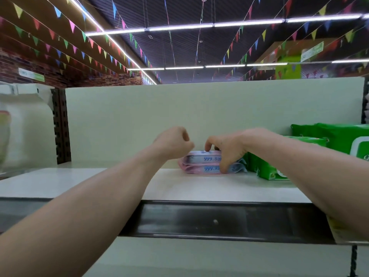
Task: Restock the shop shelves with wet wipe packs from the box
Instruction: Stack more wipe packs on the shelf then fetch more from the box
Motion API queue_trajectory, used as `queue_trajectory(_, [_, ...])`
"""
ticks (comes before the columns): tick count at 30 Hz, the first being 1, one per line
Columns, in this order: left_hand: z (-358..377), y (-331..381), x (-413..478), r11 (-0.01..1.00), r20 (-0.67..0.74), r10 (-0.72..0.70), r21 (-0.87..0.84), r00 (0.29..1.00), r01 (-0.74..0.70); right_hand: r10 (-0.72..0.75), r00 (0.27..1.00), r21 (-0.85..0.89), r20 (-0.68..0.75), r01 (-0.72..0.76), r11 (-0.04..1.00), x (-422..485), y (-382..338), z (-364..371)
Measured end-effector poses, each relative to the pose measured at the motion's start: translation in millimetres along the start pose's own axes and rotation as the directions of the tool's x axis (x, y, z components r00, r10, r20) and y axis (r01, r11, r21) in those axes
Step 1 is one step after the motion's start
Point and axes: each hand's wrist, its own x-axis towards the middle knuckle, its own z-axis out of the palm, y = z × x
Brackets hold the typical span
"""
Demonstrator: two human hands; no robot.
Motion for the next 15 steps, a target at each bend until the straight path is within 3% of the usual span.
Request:
queue_trajectory(2, [2.6, 6.9, -5.3, 0.990, 0.107, 0.116, -0.088, 0.987, -0.107, -0.012, 1.000, 0.008, 0.011, 0.012, 1.000, -1.0, 0.8, -1.4])
queue_trajectory(5, [8.6, 11.2, -8.2, 0.981, 0.258, 0.187, 0.000, 0.948, -0.194, -0.021, 1.000, -0.006, -0.005, 0.021, 1.000, -3.5, 2.8, -0.2])
queue_trajectory(15, [14.8, 1.8, -6.0, 0.980, 0.226, 0.181, 0.034, 0.957, -0.194, -0.043, 0.980, 0.063, -0.194, 0.056, 0.996, -12.3, 11.5, 15.9])
